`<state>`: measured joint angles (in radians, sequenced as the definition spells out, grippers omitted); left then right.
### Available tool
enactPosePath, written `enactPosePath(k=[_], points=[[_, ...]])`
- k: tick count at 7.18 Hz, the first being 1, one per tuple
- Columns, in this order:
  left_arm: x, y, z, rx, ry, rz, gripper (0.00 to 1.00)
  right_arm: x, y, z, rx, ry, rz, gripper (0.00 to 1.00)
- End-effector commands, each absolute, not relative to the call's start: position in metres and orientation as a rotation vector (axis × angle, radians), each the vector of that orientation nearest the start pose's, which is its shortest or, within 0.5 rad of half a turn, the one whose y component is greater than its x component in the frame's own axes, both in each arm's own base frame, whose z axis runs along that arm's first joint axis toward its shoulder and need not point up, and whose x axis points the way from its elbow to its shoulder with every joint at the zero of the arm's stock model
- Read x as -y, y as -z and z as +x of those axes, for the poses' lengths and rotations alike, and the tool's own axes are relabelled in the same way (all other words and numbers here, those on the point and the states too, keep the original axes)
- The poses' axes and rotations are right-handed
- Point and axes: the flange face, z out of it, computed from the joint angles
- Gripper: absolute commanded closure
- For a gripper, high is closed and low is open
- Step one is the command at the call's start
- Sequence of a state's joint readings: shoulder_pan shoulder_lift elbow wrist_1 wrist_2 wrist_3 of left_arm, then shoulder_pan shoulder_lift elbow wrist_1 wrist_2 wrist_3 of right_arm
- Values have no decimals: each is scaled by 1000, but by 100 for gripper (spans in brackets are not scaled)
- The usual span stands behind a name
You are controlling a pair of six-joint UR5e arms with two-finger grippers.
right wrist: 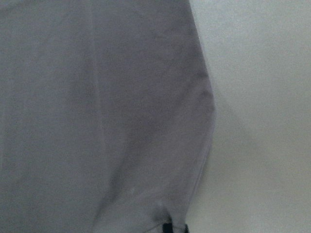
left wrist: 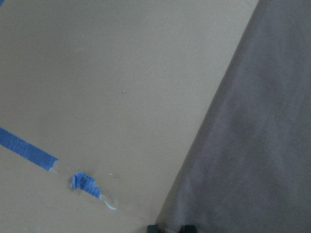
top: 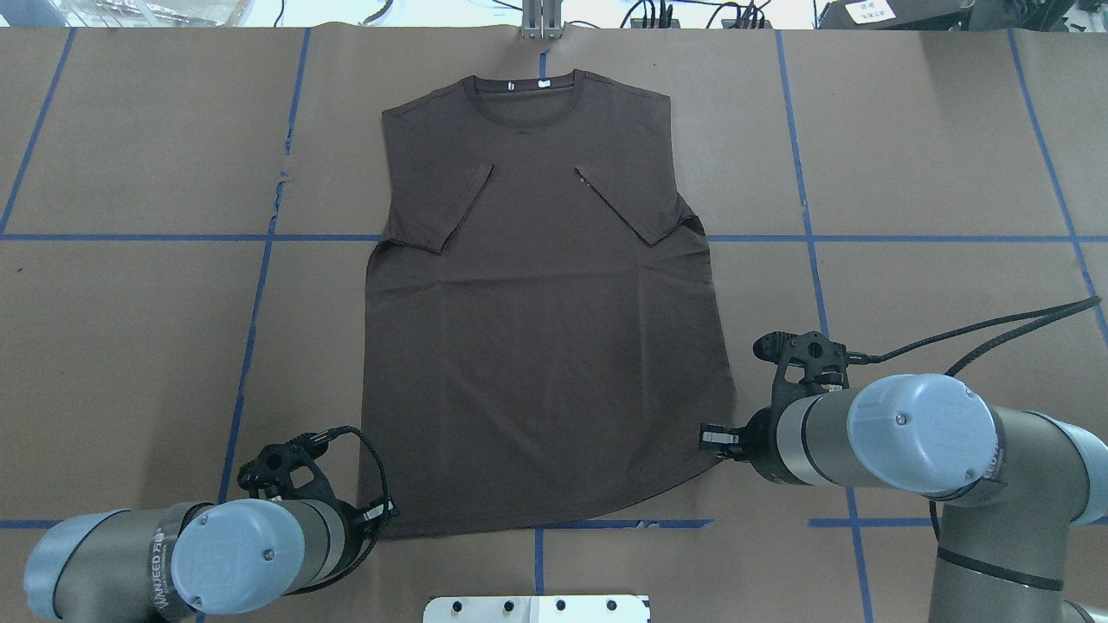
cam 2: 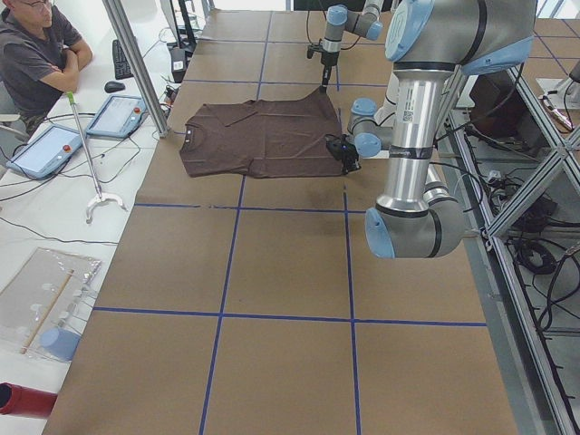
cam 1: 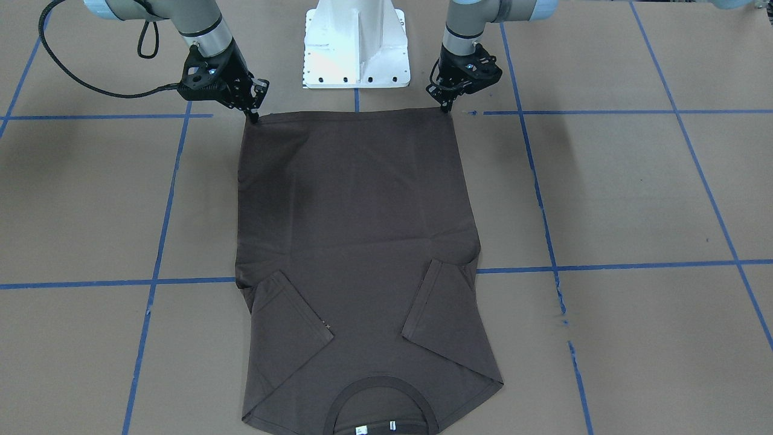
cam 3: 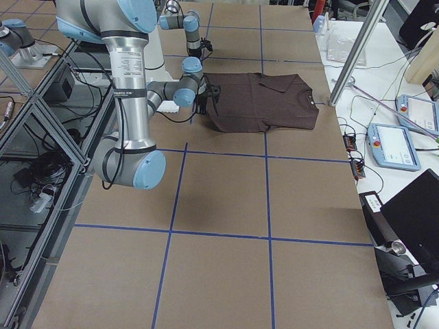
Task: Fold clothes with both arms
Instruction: 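Grasp both hem corners with the left and right grippers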
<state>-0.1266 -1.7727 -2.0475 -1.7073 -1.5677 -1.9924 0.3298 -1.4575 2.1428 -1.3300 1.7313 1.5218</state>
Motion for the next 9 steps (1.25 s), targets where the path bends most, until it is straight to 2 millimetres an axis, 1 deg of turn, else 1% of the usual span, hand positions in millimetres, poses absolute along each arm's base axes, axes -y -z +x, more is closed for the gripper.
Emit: enactPosePath(k=[1,2,3,4,5,6,7,8,9], points=[[202,-316,501,-838,516,-117,100,269,-313,-424,944,-183,24,100],[206,-301,485,-874,506,-110,100,267,-307,-414,959,-185,26,100],[203,-288,464,-899,471,-101,100,263,-302,-403,970,-178,17,100],[201,-272,452,-931,445,-94,100,254,-285,-391,1008,-156,-18,100],[194,-256,441,-961,424,-102,100,242,-277,-379,1036,-137,-98,100],[185,-241,426,-967,350,-96,100,229,-270,-366,1057,-94,-170,100],[172,-223,407,-987,286,-136,100,218,-266,-352,1067,-65,-219,100],[159,-212,390,-987,238,-142,100,205,-261,-342,1073,-54,-254,100],[141,-202,383,-1001,182,-155,100,190,-261,-347,1066,-42,-287,100]])
